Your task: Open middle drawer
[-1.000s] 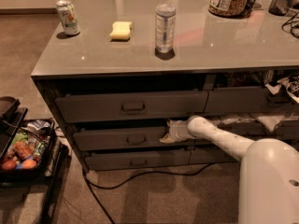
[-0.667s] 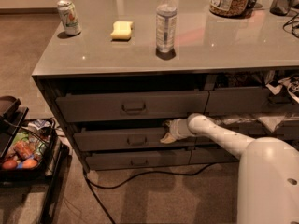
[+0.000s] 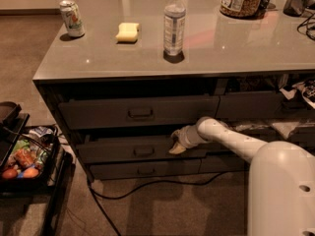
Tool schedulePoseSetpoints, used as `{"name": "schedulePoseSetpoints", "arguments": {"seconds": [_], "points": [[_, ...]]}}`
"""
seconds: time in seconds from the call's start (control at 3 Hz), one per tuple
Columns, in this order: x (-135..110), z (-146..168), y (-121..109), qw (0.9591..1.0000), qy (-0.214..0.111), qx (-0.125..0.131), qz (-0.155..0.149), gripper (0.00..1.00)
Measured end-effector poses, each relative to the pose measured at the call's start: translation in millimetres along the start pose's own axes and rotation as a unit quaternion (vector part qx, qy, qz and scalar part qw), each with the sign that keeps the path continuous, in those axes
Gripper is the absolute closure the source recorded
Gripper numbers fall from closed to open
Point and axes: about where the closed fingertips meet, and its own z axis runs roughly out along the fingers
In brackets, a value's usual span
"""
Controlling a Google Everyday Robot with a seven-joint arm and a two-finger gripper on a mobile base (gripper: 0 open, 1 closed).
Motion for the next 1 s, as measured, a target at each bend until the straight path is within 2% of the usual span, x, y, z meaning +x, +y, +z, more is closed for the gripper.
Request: {"name": "schedulePoseSetpoints", "arguments": {"seconds": [0.33,0.67,1.0], "points": [[-3.8,-6.2,19.6,0.9989,0.007,-0.046,0.01,1.0],[-6.6,-13.2,32.4,0.9984,0.001,-0.054,0.014,1.0],[-7.2,-14.1,34.1,0.9984,0.001,-0.054,0.014,1.0]]}}
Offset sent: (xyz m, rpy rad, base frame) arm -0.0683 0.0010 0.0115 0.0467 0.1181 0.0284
